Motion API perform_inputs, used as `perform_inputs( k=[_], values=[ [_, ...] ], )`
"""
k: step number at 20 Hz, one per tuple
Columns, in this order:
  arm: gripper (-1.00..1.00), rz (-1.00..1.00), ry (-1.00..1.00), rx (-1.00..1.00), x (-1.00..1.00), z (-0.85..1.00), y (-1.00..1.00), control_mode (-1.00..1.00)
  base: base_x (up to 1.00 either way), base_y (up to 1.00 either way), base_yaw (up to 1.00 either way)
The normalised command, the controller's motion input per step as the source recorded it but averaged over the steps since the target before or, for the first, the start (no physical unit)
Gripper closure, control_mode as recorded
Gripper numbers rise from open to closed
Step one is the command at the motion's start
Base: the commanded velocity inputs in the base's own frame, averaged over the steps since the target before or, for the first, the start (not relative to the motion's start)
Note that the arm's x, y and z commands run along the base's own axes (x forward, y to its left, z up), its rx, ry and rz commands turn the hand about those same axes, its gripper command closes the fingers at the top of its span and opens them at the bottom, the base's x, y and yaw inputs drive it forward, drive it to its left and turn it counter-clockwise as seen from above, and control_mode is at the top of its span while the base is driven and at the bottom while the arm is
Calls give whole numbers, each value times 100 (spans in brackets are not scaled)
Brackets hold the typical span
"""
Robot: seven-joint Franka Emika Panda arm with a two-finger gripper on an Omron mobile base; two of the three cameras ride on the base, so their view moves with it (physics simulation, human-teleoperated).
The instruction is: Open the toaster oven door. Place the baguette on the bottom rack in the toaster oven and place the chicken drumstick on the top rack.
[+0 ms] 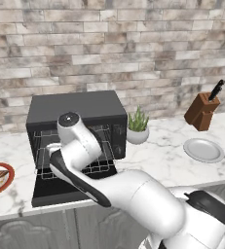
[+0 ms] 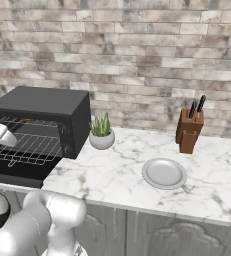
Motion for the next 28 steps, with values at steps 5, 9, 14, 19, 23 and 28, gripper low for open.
perform_inputs(
  k=[5, 9, 14, 19, 23, 28],
  values=[
    [-100, -5, 3, 0, -24, 31, -46, -100, 0, 0, 0],
    [-100, -3, 2, 0, -22, 27, -44, -100, 0, 0, 0],
    [-100, -1, 5, 0, -11, 15, -25, -100, 0, 0, 0],
    [-100, 0, 6, -3, 0, 2, 0, -100, 0, 0, 0],
    [-100, 0, 0, 0, 0, 0, 0, -100, 0, 0, 0],
    [-100, 0, 0, 0, 0, 0, 0, -100, 0, 0, 0]
  ],
)
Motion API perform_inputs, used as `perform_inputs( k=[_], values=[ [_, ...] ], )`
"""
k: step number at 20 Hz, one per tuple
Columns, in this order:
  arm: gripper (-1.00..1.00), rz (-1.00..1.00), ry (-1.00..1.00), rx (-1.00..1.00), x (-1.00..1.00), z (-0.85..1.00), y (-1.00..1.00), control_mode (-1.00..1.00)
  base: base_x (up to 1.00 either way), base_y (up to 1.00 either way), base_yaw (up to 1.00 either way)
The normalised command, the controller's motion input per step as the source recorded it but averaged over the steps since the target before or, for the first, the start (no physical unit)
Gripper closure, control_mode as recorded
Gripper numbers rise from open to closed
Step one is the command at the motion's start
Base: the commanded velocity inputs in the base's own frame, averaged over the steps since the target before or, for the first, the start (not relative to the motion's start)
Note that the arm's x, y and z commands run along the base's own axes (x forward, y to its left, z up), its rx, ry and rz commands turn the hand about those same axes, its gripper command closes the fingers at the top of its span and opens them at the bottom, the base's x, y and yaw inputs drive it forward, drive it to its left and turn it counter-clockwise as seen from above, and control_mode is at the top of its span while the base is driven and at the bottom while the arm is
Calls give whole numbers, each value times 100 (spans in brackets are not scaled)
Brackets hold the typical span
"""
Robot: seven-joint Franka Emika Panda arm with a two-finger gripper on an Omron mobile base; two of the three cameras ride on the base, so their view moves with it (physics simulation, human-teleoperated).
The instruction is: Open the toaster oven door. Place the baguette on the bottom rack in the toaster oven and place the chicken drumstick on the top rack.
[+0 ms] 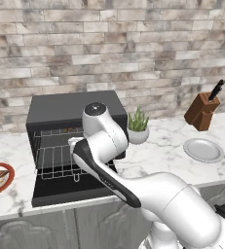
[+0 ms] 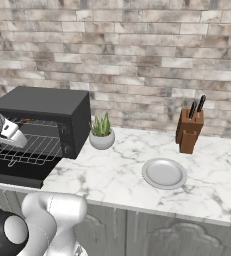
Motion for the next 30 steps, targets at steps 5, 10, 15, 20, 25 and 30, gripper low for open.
perform_inputs(
  k=[5, 10, 15, 20, 25, 30],
  values=[
    [-100, 0, 0, 0, 0, 0, 0, -100, 0, 0, 0],
    [-100, 0, 0, 0, 0, 0, 0, -100, 0, 0, 0],
    [-100, 0, 0, 0, 0, 0, 0, -100, 0, 0, 0],
    [-100, 0, 0, 0, 0, 0, 0, -100, 0, 0, 0],
    [-100, 0, 0, 0, 0, 0, 0, 100, 0, 0, 0],
    [-100, 0, 0, 0, 0, 0, 0, 100, 0, 0, 0]
  ],
)
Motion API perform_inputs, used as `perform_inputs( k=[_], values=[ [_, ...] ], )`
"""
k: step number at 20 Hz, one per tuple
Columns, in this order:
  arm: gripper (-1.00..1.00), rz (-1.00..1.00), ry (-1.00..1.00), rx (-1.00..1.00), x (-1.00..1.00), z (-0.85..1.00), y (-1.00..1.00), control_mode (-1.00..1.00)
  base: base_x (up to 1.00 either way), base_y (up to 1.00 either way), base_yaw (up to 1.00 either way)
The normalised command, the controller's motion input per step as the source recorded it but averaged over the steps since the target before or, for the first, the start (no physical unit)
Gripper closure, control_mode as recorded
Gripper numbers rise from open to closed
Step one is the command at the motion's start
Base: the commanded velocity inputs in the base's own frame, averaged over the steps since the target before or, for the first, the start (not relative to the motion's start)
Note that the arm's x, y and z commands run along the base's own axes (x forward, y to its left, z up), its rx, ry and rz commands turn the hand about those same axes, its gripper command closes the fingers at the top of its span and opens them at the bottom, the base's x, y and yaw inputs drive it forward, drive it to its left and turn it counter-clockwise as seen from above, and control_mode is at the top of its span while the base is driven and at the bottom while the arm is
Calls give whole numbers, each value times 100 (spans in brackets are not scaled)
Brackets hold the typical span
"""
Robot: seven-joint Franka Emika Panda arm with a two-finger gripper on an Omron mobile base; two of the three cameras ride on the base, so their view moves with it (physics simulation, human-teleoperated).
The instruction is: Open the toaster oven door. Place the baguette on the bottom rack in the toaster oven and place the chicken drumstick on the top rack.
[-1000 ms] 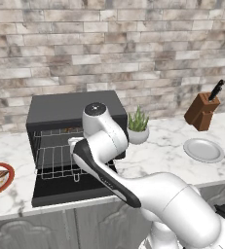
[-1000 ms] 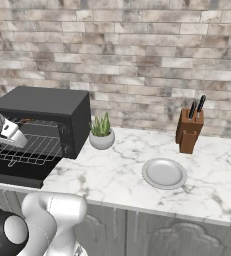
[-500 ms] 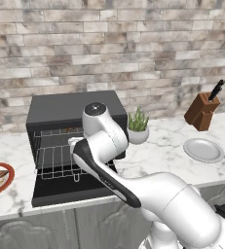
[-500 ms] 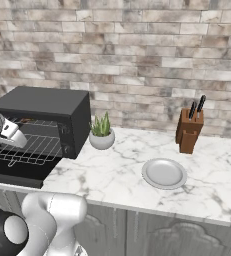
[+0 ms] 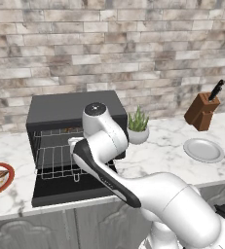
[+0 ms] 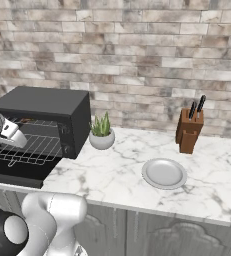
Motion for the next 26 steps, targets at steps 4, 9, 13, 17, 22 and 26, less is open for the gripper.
perform_inputs(
  k=[4, 9, 13, 17, 22, 26],
  values=[
    [-100, 0, 0, 0, 0, 0, 0, 100, -25, 0, -5],
    [-100, 0, 0, 0, 0, 0, 0, 100, -66, 8, -11],
    [-100, 0, 0, 0, 0, 0, 0, 100, -17, 59, -15],
    [-100, 0, 0, 0, 0, 0, 0, 100, -1, 77, -14],
    [-100, 0, 0, 0, 0, 0, 0, 100, 2, 82, -7],
    [-100, 0, 0, 0, 0, 0, 0, 100, 11, 77, -1]
  ],
)
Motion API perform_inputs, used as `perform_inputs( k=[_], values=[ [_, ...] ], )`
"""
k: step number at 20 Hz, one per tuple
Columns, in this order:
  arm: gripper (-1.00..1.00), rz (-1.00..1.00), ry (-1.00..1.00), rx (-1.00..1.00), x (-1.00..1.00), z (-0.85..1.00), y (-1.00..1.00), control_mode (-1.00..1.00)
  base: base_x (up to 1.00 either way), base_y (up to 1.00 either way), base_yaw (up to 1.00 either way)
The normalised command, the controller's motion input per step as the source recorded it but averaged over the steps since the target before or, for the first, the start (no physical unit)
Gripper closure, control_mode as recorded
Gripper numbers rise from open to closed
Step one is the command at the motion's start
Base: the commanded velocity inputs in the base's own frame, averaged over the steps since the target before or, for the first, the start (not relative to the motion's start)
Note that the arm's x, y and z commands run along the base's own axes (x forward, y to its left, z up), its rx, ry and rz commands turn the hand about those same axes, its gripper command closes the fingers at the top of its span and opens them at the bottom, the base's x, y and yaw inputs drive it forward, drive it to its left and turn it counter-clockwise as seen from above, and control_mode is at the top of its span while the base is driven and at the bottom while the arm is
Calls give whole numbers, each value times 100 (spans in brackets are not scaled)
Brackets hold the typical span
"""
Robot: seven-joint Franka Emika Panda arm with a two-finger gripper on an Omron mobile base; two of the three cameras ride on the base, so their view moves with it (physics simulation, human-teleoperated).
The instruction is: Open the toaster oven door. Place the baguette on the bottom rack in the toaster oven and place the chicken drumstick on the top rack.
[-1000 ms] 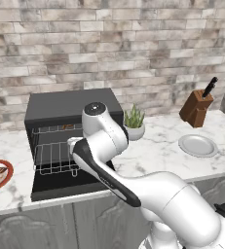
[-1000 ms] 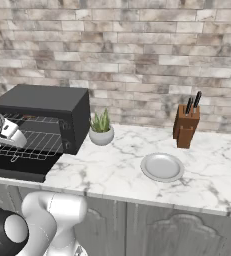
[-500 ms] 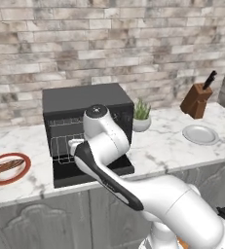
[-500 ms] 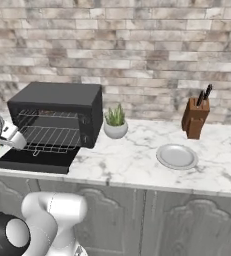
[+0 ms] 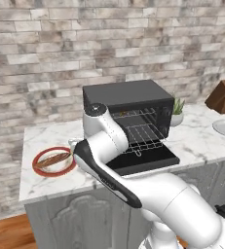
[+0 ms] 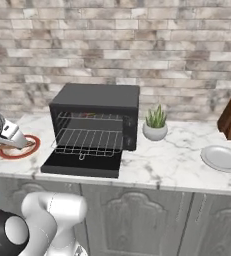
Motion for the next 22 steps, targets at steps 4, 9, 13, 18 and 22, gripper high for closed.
perform_inputs(
  k=[4, 9, 13, 18, 22],
  values=[
    [-100, 0, 0, 0, 0, 0, 0, 100, 32, 64, 0],
    [-100, 0, 0, 0, 0, 0, 0, 100, 39, 46, 0],
    [-100, 0, 0, 0, 0, 0, 0, 100, 42, 49, 0],
    [-100, 0, 0, 0, 0, 0, 0, 100, 25, 43, 0],
    [-100, 0, 0, 0, 0, 0, 0, 100, 28, 41, 0]
  ],
)
